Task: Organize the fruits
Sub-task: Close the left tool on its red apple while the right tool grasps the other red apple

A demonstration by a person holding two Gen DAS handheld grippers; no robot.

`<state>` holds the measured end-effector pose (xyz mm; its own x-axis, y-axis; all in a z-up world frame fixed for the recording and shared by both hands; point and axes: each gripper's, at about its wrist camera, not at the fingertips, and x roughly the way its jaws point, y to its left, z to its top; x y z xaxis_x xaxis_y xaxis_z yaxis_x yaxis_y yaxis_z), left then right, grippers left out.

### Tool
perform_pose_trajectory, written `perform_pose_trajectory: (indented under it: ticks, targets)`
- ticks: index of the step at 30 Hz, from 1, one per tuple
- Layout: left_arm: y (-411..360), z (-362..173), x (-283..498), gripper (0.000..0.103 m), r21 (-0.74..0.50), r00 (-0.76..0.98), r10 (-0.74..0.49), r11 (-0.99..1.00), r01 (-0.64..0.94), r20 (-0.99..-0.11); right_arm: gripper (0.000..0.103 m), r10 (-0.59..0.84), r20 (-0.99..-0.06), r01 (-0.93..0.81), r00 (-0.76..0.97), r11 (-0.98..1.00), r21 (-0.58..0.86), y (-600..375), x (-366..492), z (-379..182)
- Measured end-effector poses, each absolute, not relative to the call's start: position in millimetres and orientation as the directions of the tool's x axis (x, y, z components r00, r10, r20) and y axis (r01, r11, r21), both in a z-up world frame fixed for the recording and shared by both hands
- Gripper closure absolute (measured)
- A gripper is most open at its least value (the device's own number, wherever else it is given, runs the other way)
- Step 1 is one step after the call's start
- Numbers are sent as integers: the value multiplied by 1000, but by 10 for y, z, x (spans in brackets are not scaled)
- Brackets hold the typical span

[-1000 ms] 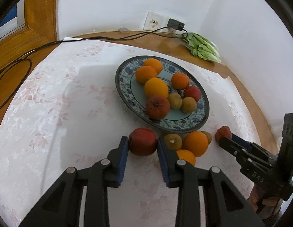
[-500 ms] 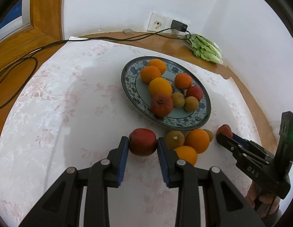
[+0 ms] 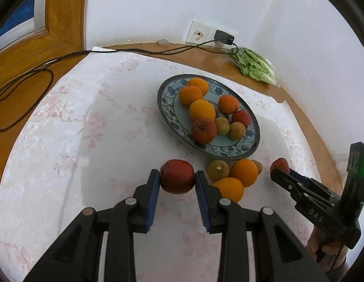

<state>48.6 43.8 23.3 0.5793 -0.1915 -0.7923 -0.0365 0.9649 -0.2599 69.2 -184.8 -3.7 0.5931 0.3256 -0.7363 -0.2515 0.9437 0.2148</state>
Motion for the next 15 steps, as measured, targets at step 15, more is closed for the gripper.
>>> perform_pose_trajectory:
  ticks: [15]
  targets:
    - [440,327,494,71,-244,598,-178,969,-30,-781,69,366,-719,-303,590,927,223,-1676,637,147]
